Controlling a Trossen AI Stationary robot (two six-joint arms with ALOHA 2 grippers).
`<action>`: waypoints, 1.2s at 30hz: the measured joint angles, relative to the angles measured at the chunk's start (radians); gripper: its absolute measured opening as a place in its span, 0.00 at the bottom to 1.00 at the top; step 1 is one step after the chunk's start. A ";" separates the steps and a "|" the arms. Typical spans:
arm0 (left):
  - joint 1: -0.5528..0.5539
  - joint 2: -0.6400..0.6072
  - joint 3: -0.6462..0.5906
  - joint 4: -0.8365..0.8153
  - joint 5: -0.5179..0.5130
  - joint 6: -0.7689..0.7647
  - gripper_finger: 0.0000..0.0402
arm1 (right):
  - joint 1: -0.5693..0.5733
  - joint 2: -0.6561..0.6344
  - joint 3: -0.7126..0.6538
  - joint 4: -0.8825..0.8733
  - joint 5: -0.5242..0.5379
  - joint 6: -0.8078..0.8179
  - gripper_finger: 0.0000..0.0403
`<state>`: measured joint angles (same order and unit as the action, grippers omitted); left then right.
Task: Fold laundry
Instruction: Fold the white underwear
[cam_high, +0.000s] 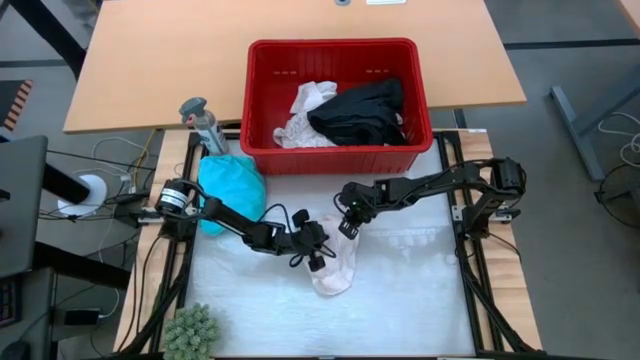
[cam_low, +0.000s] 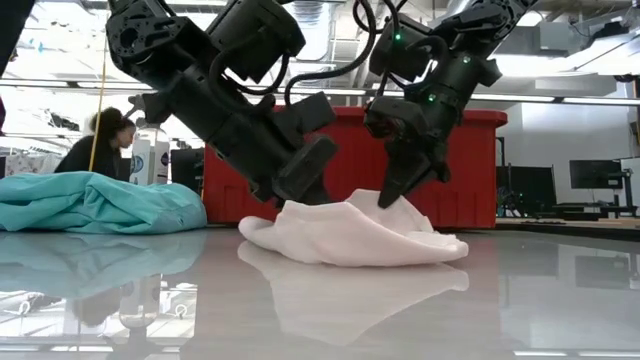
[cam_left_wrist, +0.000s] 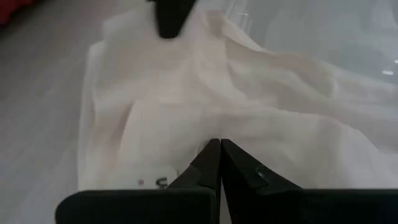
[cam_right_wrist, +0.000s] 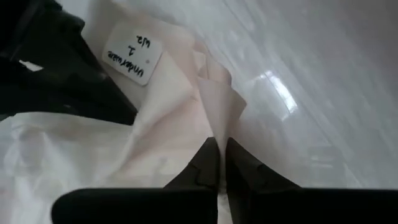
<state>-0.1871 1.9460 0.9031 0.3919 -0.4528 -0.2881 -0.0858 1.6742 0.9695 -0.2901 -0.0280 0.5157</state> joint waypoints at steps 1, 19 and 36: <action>0.000 -0.010 0.000 -0.005 -0.004 0.015 0.00 | 0.000 0.000 0.000 0.000 0.000 0.000 0.10; 0.115 -0.186 0.044 -0.261 0.321 0.680 0.28 | 0.000 -0.001 0.000 -0.038 0.000 -0.049 0.10; 0.281 -0.177 0.045 -0.257 0.548 0.919 0.50 | 0.001 -0.001 0.000 -0.037 0.001 -0.077 0.10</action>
<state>0.0943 1.7687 0.9478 0.1353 0.0955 0.6308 -0.0849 1.6733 0.9695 -0.3275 -0.0273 0.4388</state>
